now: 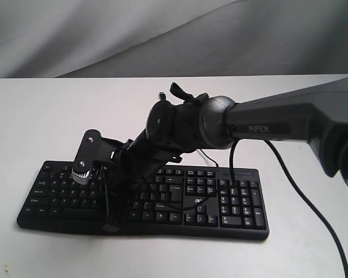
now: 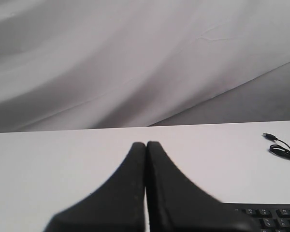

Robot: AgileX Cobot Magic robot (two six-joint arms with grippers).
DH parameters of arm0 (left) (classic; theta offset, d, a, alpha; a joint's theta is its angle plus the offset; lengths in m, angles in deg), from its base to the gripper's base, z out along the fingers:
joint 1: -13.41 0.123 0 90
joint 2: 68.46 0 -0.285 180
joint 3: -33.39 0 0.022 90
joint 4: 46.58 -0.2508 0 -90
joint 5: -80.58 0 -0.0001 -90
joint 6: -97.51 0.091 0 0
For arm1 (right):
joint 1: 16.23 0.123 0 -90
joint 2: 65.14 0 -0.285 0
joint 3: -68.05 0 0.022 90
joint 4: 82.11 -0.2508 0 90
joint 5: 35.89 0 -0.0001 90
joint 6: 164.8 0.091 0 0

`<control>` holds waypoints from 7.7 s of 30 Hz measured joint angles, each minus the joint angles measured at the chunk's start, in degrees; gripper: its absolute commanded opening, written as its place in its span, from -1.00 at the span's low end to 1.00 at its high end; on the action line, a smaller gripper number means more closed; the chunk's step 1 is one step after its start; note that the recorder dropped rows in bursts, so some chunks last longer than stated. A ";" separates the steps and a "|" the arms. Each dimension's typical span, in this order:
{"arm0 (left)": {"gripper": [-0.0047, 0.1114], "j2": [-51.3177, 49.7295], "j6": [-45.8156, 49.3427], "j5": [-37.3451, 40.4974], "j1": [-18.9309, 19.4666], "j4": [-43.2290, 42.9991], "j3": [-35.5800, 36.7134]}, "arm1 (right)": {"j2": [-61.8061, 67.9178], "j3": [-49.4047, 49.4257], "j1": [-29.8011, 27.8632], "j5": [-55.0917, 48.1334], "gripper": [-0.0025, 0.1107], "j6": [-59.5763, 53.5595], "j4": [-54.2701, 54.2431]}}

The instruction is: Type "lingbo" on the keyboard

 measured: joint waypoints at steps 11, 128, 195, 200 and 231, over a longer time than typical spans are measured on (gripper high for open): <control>-0.91 0.00 0.00 0.00 0.00 0.00 0.00 | 0.34 0.00 0.00 0.44 -0.96 0.00 0.04; -0.91 0.00 0.00 0.00 0.00 0.00 0.00 | -3.71 3.66 -6.88 -0.67 -0.96 -1.66 -2.90; -0.91 0.00 0.00 0.00 0.00 0.00 0.00 | -2.41 3.66 -6.68 0.26 -0.96 -3.26 -0.95; -0.91 0.00 0.00 0.00 0.00 0.00 0.00 | -2.41 3.66 -6.57 0.14 -0.96 -3.70 -0.95; -0.91 0.00 0.00 0.00 0.00 0.00 0.00 | -16.31 3.94 -6.47 -0.32 -0.96 8.21 9.61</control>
